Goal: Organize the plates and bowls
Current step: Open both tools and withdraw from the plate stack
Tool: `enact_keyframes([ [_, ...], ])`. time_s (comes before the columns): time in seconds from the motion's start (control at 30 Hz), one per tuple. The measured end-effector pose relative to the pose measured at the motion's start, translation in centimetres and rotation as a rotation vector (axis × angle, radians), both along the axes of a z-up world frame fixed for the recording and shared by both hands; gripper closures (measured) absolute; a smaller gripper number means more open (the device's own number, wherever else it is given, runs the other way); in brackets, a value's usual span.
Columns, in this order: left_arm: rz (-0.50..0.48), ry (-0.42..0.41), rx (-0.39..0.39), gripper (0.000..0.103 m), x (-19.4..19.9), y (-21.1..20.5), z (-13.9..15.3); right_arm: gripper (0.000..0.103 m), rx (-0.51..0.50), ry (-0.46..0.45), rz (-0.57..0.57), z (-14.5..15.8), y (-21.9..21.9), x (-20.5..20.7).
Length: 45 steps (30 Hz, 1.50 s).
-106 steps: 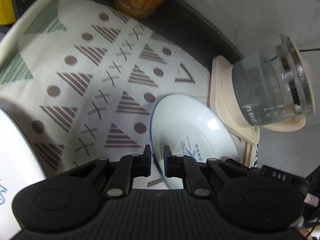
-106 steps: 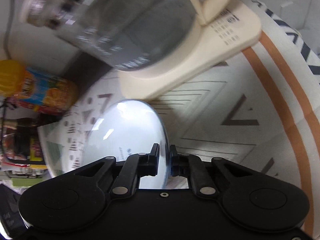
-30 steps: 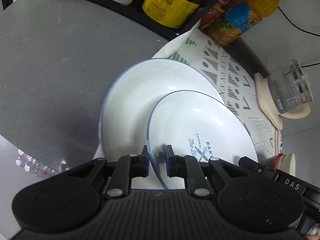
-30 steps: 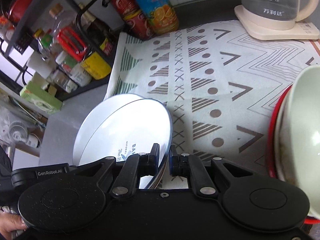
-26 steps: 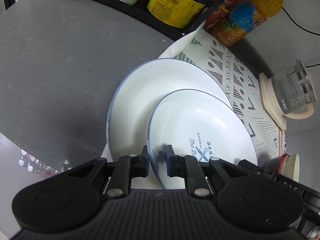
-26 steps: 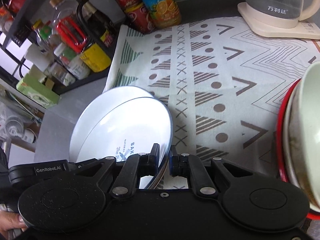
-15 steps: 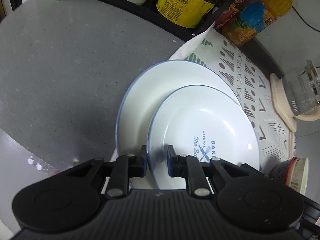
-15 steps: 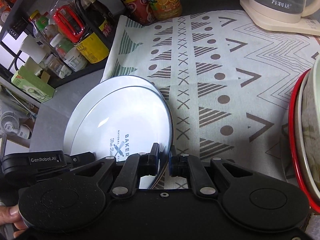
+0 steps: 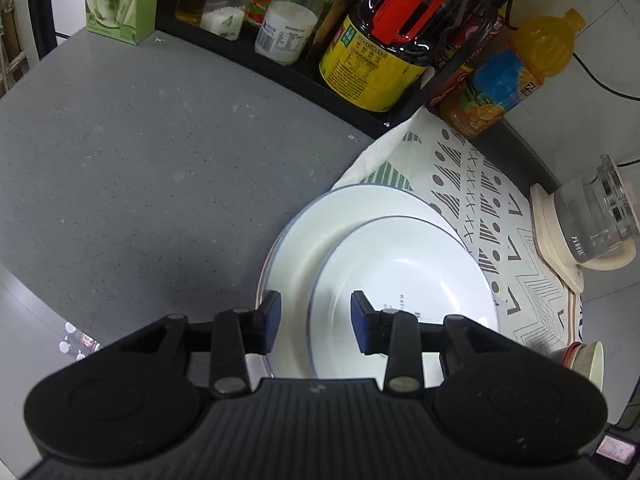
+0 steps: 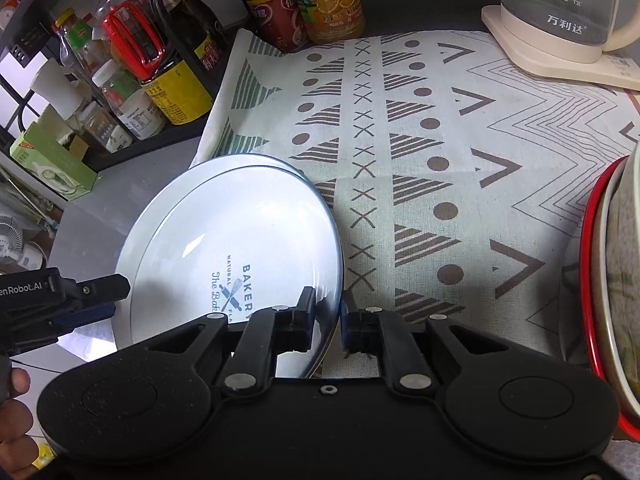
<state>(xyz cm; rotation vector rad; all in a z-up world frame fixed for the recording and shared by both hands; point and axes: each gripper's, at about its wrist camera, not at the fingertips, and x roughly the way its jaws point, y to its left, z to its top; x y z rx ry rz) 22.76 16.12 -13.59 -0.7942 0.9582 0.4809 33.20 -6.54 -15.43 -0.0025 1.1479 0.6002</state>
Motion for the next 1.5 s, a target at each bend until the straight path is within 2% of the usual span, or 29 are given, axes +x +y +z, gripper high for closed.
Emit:
enact_keyframes([
  [0.1, 0.008, -0.005, 0.009, 0.066, -0.2, 0.2, 0.4, 0.085, 0.016, 0.049, -0.018, -0.8, -0.1, 0.2],
  [0.23, 0.017, -0.015, 0.056, 0.047, -0.6, 0.5, 1.3, 0.076, 0.004, 0.048, -0.017, -1.3, 0.1, -0.4],
  [0.43, -0.007, 0.003, 0.041, 0.046, -0.3, 0.6, 0.3, 0.073, 0.012, 0.062, -0.042, -1.3, -0.1, -0.4],
  [0.6, -0.014, 0.015, 0.017, 0.053, 0.0, 0.6, -1.0, 0.072, 0.014, 0.063, -0.051, -1.0, -0.3, -0.9],
  [0.67, -0.011, 0.038, 0.027, 0.073, 0.1, 0.6, -1.4, 0.072, 0.014, 0.060, -0.051, -0.8, -0.3, -1.0],
  [0.83, 0.006, 0.018, 0.002, 0.077, -0.4, 1.4, -1.7, 0.072, 0.032, 0.071, -0.073, -0.7, -0.2, -0.8],
  [1.1, 0.006, 0.018, -0.010, 0.077, -0.3, 1.6, -1.8, 0.072, 0.033, 0.067, -0.088, -1.3, -0.2, -0.8],
  [1.3, -0.025, 0.056, 0.021, 0.069, 0.5, 1.0, -0.7, 0.067, 0.016, 0.038, -0.080, -0.3, -0.3, -0.9],
  [1.37, -0.032, 0.051, 0.039, 0.062, 0.7, 0.5, 0.0, 0.055, 0.031, 0.016, -0.072, 0.7, -0.6, -1.0],
  [1.4, -0.036, 0.052, 0.050, 0.059, 0.9, 0.3, 0.3, 0.053, 0.038, 0.001, -0.069, 1.2, -0.7, -1.0],
  [1.47, -0.041, 0.050, 0.074, 0.045, 1.2, -0.3, 1.0, 0.041, 0.054, -0.026, -0.060, 2.3, -1.1, -0.9],
  [1.5, -0.042, 0.043, 0.085, 0.042, 1.4, -0.7, 1.4, 0.038, 0.066, -0.040, -0.056, 2.9, -1.4, -0.8],
])
